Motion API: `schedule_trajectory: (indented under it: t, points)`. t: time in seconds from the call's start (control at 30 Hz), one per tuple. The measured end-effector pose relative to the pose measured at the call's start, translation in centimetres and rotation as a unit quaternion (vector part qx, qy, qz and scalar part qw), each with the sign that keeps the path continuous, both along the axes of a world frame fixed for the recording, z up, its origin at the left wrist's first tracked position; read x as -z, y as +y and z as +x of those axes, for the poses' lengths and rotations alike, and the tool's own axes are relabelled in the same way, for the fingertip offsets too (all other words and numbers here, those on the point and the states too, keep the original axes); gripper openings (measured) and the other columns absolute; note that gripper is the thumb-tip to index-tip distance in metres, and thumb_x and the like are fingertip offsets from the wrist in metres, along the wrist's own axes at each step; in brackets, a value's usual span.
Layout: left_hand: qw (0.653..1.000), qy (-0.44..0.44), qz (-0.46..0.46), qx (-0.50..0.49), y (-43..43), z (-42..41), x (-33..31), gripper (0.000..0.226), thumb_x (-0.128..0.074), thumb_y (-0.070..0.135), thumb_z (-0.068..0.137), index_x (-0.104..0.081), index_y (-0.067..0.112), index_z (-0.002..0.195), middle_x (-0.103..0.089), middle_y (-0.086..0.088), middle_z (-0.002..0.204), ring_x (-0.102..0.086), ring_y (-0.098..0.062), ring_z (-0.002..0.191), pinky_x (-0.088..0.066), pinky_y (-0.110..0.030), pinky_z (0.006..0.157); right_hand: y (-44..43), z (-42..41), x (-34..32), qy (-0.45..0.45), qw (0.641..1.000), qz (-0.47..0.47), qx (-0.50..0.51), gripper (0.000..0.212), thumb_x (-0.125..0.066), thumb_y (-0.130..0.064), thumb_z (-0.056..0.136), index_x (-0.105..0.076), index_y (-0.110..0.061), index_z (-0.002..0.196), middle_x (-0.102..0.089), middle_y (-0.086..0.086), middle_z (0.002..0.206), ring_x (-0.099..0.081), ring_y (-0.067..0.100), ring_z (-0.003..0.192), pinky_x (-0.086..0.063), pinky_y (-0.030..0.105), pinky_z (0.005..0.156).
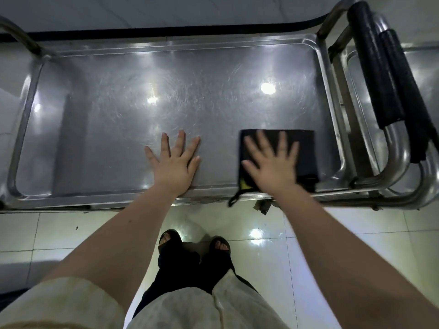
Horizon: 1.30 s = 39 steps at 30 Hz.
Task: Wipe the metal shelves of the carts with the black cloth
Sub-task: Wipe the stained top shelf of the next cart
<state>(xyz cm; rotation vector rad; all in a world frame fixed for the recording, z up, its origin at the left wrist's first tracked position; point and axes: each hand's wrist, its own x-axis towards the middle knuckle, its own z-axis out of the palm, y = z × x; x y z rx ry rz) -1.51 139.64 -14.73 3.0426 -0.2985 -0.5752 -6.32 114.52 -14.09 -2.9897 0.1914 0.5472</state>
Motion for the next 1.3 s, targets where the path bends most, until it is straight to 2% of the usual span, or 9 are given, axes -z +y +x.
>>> schedule_trajectory:
  t: [0.1, 0.2, 0.3, 0.47, 0.8, 1.0, 1.13, 1.23, 1.3]
  points:
    - [1.000, -0.007, -0.005, -0.001, 0.3, 0.0, 0.1, 0.058, 0.000, 0.059, 0.096, 0.009, 0.050, 0.152, 0.015, 0.010, 0.165, 0.019, -0.031, 0.149, 0.013, -0.070, 0.111, 8.3, 0.2, 0.0, -0.002, 0.995, 0.026, -0.094, 0.063, -0.009, -0.071, 0.094, 0.016, -0.051, 0.149, 0.020, -0.017, 0.161, 0.024, 0.041, 0.145, 0.014, 0.068, 0.110]
    - [1.000, -0.010, -0.009, 0.000, 0.4, 0.0, 0.0, 0.057, 0.000, 0.059, 0.096, 0.008, 0.051, 0.152, 0.014, 0.011, 0.165, 0.019, -0.030, 0.150, 0.014, -0.069, 0.110, 7.0, 0.4, -0.2, -0.006, 0.993, 0.047, -0.107, 0.063, -0.016, -0.072, 0.094, 0.010, -0.054, 0.149, 0.015, -0.019, 0.162, 0.022, 0.033, 0.148, 0.016, 0.063, 0.113]
    - [1.000, -0.003, -0.013, -0.003, 0.2, -0.1, -0.1, 0.058, 0.001, 0.062, 0.095, 0.008, 0.053, 0.152, 0.016, 0.012, 0.164, 0.021, -0.029, 0.149, 0.017, -0.067, 0.110, -0.9, -0.9, -0.1, -0.016, 0.999, 0.030, -0.021, 0.064, -0.019, -0.072, 0.094, 0.005, -0.055, 0.150, 0.014, -0.019, 0.162, 0.019, 0.029, 0.149, 0.015, 0.059, 0.116]
    - [1.000, 0.004, 0.000, 0.001, -0.1, -0.1, -0.1, 0.060, 0.005, 0.063, 0.092, 0.012, 0.052, 0.151, 0.019, 0.011, 0.164, 0.023, -0.031, 0.149, 0.016, -0.068, 0.110, -10.7, -2.7, -0.8, 0.053, 0.989, -0.037, 0.131, 0.072, 0.001, -0.074, 0.084, 0.015, -0.050, 0.150, 0.023, -0.013, 0.161, 0.022, 0.032, 0.148, 0.009, 0.062, 0.116]
    - [1.000, -0.005, -0.031, 0.004, 0.2, -0.1, -0.4, 0.051, -0.006, 0.052, 0.102, 0.003, 0.051, 0.152, 0.014, 0.011, 0.165, 0.021, -0.029, 0.149, 0.014, -0.070, 0.110, 9.9, -2.0, -1.3, 0.065, 0.996, 0.053, -0.041, 0.064, -0.009, -0.066, 0.098, 0.022, -0.044, 0.149, 0.034, -0.009, 0.157, 0.035, 0.042, 0.140, 0.019, 0.069, 0.108]
    - [0.989, -0.071, -0.076, 0.102, -3.3, -0.1, -2.2, 0.056, -0.024, 0.047, 0.104, -0.018, 0.030, 0.157, -0.009, 0.001, 0.166, 0.006, -0.028, 0.152, 0.014, -0.056, 0.117, 1.8, -0.6, -2.2, -0.042, 0.993, 0.060, 0.092, 0.056, -0.030, -0.045, 0.105, -0.009, -0.037, 0.156, 0.007, -0.007, 0.166, 0.021, 0.038, 0.147, 0.015, 0.066, 0.110]
    - [0.983, -0.018, -0.058, 0.173, -7.5, -1.0, -1.6, 0.057, -0.024, 0.041, 0.107, -0.010, 0.020, 0.158, -0.007, -0.003, 0.166, 0.001, -0.022, 0.153, 0.008, -0.050, 0.120, 0.5, -0.4, -1.2, -0.046, 0.989, 0.112, 0.087, 0.048, -0.039, -0.029, 0.105, -0.030, -0.020, 0.151, -0.015, 0.001, 0.164, -0.001, 0.029, 0.152, 0.000, 0.058, 0.119]
    - [0.986, -0.059, -0.051, 0.146, -8.3, -1.8, -1.3, 0.055, -0.029, 0.041, 0.106, -0.019, 0.021, 0.157, -0.027, -0.003, 0.160, -0.019, -0.021, 0.149, -0.001, -0.049, 0.120, 1.0, -0.6, -0.9, -0.142, 0.976, 0.130, 0.099, 0.031, -0.052, -0.019, 0.099, -0.053, -0.013, 0.129, -0.051, 0.008, 0.139, -0.036, 0.032, 0.134, -0.023, 0.047, 0.114]
    - [0.984, -0.100, -0.079, 0.124, -8.2, -1.9, -1.4, 0.051, -0.038, 0.039, 0.105, -0.032, 0.022, 0.152, -0.045, -0.003, 0.145, -0.035, -0.023, 0.137, -0.011, -0.044, 0.117, 1.0, -0.7, -1.3, -0.187, 0.965, 0.148, 0.106, 0.019, -0.058, -0.012, 0.094, -0.059, -0.011, 0.113, -0.060, 0.008, 0.117, -0.045, 0.029, 0.114, -0.036, 0.037, 0.096]
